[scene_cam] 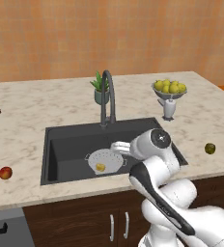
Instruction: Put the colander in the sink, put the kiwi, apple, kiwi in the colander, and turn on the sink faucet and pour water over the colander.
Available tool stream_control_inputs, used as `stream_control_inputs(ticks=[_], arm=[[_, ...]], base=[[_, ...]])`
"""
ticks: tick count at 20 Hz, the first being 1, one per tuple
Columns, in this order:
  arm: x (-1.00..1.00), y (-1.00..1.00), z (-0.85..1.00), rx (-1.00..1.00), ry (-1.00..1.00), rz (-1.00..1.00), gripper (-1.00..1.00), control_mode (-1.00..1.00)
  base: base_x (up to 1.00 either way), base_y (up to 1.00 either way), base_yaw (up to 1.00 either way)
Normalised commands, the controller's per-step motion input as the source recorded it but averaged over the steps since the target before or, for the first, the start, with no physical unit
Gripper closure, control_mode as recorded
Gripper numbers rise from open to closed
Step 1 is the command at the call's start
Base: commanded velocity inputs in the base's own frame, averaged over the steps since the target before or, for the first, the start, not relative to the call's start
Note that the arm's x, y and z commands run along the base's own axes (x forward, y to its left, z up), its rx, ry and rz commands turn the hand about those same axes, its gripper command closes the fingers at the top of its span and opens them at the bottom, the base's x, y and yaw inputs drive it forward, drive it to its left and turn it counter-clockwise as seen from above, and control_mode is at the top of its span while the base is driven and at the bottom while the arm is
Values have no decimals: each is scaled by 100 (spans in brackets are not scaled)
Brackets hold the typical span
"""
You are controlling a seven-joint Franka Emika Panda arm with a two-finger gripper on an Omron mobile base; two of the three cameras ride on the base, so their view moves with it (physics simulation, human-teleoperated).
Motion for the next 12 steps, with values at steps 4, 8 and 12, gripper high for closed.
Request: stream_control_inputs(ticks=[4,8,12], arm=[[-50,-100,77,4,0,3,-100,-100],[-36,-100,62,1,6,0,-100,-100],[-42,-100,0,0,1,0,-100,-100]], base=[[0,0,0],[0,0,0],[0,0,0]])
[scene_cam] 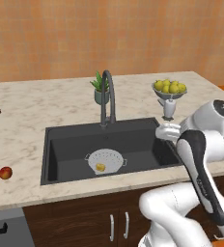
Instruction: Put the colander in the sink, put the kiwi, apple, kiwi in the colander, and turn on the sink faucet and pour water over the colander.
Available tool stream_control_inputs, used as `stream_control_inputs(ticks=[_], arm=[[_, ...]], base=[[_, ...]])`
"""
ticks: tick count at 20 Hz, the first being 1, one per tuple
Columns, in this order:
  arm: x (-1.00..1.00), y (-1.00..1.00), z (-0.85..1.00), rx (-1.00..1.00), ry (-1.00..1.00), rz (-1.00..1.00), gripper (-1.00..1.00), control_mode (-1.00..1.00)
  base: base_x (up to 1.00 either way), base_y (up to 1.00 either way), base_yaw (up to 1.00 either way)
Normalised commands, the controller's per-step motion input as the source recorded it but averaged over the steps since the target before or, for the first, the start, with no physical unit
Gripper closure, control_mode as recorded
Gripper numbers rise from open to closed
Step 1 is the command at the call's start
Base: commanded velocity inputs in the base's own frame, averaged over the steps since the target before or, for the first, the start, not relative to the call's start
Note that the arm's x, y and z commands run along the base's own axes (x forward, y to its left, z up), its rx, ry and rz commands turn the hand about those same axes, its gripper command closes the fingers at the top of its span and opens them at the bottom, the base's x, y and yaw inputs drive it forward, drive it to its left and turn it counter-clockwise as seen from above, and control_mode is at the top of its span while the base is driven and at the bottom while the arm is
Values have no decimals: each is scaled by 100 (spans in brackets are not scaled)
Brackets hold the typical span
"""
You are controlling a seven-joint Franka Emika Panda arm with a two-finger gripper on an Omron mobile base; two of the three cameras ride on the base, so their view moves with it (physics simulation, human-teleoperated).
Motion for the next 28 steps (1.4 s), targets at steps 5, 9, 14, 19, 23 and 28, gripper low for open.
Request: stream_control_inputs(ticks=[5,9,14,19,23,28], arm=[[-44,-100,-19,-1,0,0,-100,-100],[-28,-100,-3,-5,1,-2,-100,-100],[-9,-84,0,-7,6,-6,-100,-100],[4,-58,-9,-7,0,-7,-100,-100],[41,-49,-20,-7,0,-6,-100,-100],[59,-32,-42,-1,0,0,-100,-100]], base=[[0,0,0],[0,0,0],[0,0,0],[0,0,0],[0,0,0],[0,0,0]])
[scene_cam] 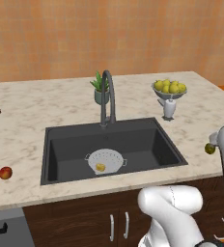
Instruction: Put the colander in the sink, put the kiwi, apple, kiwi in the colander, and turn on the sink faucet and pour water over the colander.
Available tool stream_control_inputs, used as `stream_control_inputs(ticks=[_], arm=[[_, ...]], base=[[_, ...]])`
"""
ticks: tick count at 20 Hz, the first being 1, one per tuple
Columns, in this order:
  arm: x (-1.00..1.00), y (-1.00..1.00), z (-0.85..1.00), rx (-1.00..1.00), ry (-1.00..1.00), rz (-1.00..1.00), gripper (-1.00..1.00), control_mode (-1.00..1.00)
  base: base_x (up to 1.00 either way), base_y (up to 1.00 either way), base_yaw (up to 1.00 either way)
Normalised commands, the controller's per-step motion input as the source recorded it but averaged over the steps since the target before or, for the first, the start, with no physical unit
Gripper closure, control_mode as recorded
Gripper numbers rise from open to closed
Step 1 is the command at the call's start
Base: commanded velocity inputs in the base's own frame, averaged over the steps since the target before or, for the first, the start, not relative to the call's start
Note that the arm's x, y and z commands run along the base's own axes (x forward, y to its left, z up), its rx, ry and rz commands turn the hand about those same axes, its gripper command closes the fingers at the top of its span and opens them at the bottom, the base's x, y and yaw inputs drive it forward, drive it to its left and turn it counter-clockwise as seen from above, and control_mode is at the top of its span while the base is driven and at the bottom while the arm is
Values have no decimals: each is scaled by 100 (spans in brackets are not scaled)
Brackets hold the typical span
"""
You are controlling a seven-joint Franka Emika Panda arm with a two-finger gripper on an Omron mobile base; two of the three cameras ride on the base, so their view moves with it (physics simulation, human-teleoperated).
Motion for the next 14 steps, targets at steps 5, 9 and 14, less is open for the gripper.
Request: stream_control_inputs(ticks=[5,9,14], arm=[[63,-32,-47,0,0,0,-100,-100],[54,-50,-29,0,4,-6,-100,-100],[58,-33,-24,0,2,-10,-100,-100]], base=[[0,0,0],[0,0,0],[0,0,0]])
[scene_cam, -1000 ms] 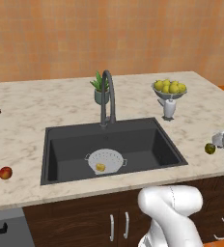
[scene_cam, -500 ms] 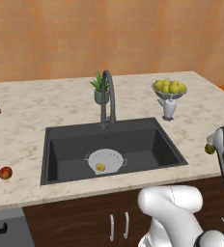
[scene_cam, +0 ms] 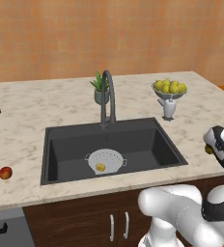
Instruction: Put the colander in the sink, put the kiwi, apple, kiwi in the colander, and turn on the sink faucet and pour water over the colander.
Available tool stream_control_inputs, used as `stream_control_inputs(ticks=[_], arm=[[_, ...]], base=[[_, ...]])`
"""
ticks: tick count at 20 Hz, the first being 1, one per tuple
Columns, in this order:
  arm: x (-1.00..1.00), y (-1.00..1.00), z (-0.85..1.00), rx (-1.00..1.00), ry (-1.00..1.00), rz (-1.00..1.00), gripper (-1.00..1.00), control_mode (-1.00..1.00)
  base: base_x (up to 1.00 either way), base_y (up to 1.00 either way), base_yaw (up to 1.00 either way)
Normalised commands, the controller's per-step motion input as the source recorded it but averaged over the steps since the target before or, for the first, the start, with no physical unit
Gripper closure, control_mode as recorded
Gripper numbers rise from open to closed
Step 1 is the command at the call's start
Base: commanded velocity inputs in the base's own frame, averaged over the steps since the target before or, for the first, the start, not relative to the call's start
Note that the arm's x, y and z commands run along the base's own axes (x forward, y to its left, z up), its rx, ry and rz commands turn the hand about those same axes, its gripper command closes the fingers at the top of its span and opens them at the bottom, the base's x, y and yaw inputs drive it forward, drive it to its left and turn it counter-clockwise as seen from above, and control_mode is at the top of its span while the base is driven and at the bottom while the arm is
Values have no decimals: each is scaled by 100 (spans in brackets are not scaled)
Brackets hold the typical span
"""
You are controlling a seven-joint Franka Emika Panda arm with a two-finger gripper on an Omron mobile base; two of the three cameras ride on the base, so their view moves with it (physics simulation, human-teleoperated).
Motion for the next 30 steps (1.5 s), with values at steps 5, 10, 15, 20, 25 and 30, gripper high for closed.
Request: stream_control_inputs(ticks=[5,10,15,20,25,30], arm=[[51,-19,-34,0,0,-2,-100,-100],[16,-42,-47,0,0,0,-100,-100],[19,-18,-17,0,0,0,-100,-100],[20,-12,-14,1,5,0,-100,-100],[26,0,-23,1,6,0,-100,-100],[26,-7,-35,3,1,0,-100,-100]], base=[[0,0,0],[0,0,0],[0,0,0],[0,0,0],[0,0,0],[0,0,0]])
